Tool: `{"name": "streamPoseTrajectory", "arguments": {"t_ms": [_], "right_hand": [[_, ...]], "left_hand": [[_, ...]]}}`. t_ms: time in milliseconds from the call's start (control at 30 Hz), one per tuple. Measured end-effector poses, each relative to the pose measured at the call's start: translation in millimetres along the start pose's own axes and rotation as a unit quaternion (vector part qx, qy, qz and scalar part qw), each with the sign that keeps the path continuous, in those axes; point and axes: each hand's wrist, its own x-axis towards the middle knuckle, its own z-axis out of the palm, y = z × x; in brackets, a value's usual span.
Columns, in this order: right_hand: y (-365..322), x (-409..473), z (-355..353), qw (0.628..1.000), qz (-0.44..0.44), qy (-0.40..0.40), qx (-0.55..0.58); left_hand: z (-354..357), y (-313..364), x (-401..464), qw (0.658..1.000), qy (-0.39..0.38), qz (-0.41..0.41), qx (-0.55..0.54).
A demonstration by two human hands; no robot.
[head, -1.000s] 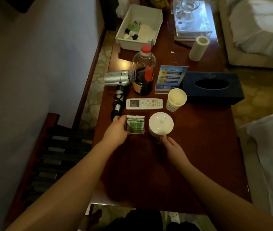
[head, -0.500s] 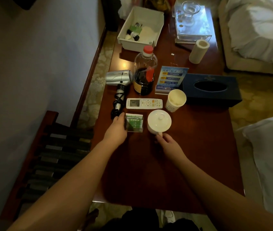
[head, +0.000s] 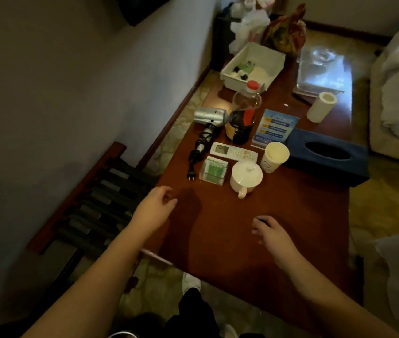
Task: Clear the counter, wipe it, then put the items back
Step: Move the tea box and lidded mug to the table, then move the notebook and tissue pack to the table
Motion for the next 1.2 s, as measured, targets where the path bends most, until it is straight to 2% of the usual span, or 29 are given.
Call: {"name": "streamPoseTrajectory", "arguments": {"t_ms": [200,367,533,633,833,1000,1200], "right_hand": [[13.7,-41.9,-7.1,0.983,-0.076,-0.073,-0.150],[8.2,-81.5,14.5,0.919,-0.187,-0.172,-0.300],[-8.9,-134.2,58.5,0.838,-0.314,-0.233,-0.381],[-17.5,-173.6,97.9,0.775,-0.384,-0.265,-0.427],[-10.1,-262.2,192.6,0.657,-0.507,-0.323,-0.455],[23.3,-353.7,274.6,0.564,-0.552,-0.410,-0.457],[69.4,-469.3,354.4,0.483,-0.576,-0.487,-0.443]], "left_hand": [[-12.4,-25.8,-119.4,0.996,0.034,-0.078,-0.018],[-28.1,-49.9,-219.5,0.987,0.081,-0.140,-0.017],[-46.3,-75.2,-312.5,0.971,0.157,-0.179,0.028],[-56.1,-93.7,-372.9,0.953,0.209,-0.216,0.029],[-60.8,-128.2,-503.7,0.895,0.316,-0.313,0.021],[-53.2,-162.2,-615.8,0.846,0.379,-0.375,0.004],[-58.1,-218.1,-737.1,0.808,0.423,-0.410,-0.009]]}}
